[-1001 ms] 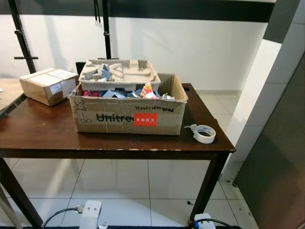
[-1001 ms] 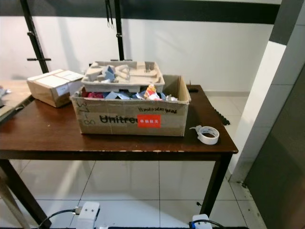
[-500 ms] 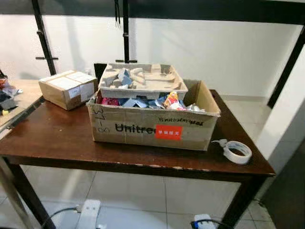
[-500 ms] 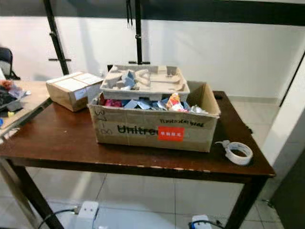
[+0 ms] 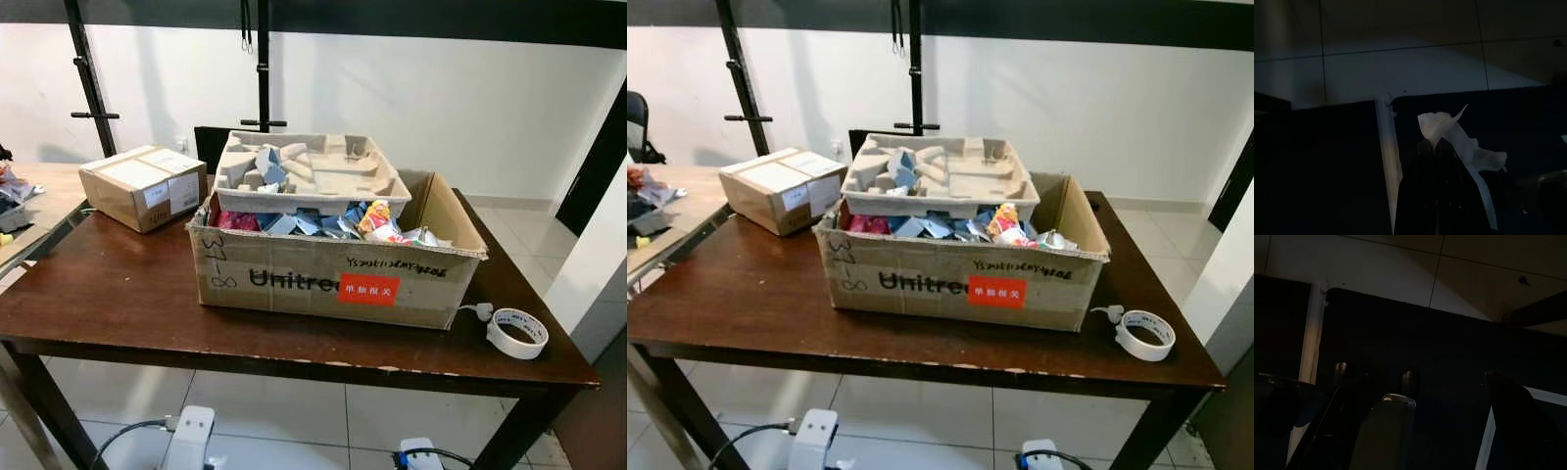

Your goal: Picking trash to rubbish bin

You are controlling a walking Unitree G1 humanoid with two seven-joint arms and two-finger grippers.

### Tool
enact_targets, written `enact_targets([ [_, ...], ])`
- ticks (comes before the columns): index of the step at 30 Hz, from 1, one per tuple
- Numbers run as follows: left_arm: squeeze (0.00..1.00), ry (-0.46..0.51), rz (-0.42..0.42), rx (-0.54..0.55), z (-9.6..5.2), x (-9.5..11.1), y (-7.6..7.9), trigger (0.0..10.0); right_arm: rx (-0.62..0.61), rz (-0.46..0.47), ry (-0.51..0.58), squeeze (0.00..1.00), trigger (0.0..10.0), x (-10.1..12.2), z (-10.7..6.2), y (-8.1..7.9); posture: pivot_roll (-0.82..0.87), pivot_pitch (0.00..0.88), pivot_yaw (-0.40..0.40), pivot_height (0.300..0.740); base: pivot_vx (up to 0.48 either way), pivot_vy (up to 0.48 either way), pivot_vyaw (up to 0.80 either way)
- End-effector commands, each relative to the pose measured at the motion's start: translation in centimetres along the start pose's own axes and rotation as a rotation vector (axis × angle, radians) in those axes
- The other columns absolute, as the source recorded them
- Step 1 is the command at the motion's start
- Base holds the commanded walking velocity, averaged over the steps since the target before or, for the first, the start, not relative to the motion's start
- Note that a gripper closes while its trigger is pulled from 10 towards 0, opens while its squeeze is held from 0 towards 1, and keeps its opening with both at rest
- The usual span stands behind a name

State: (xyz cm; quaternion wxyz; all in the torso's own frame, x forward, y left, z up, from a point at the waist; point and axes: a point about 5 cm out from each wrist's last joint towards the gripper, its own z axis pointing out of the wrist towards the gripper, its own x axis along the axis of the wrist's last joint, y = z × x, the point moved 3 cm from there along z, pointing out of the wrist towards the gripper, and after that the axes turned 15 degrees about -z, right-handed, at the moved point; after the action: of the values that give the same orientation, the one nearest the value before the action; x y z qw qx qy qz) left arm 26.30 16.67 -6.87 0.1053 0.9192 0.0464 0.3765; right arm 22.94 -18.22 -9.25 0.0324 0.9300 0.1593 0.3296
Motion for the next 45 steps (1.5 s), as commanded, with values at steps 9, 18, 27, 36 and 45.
enact_targets([
  [9,0.00,0.027,0.005,0.027,-0.1,0.6,-0.7,10.0,-0.006,0.013,-0.025,0.00,10.0,-0.8,-0.1,0.1,0.00,0.017,0.010,0.740,0.000,-0.107,0.00],
  [18,0.00,0.075,0.196,-0.111,-0.1,2.9,0.5,10.0,-0.005,0.004,-0.022,0.00,10.0,-0.6,-0.1,0.2,0.00,0.006,0.003,0.740,0.000,0.000,0.00],
  [27,0.00,0.073,0.046,-0.011,0.0,2.6,-0.6,10.0,-0.008,-0.005,-0.022,0.00,10.0,-0.6,-0.1,0.5,0.00,0.000,0.001,0.740,0.000,0.000,0.00],
  [36,0.00,0.051,0.040,0.004,-0.1,1.4,-0.6,10.0,-0.006,-0.010,-0.023,0.00,10.0,-0.6,-0.1,0.5,-0.01,0.000,-0.006,0.740,0.000,-0.315,0.00],
  [45,0.00,0.060,0.040,0.022,-0.1,1.8,-1.0,10.0,-0.004,-0.017,-0.025,0.00,10.0,-0.6,-0.2,0.6,-0.01,0.000,-0.007,0.740,0.000,0.000,0.00],
])
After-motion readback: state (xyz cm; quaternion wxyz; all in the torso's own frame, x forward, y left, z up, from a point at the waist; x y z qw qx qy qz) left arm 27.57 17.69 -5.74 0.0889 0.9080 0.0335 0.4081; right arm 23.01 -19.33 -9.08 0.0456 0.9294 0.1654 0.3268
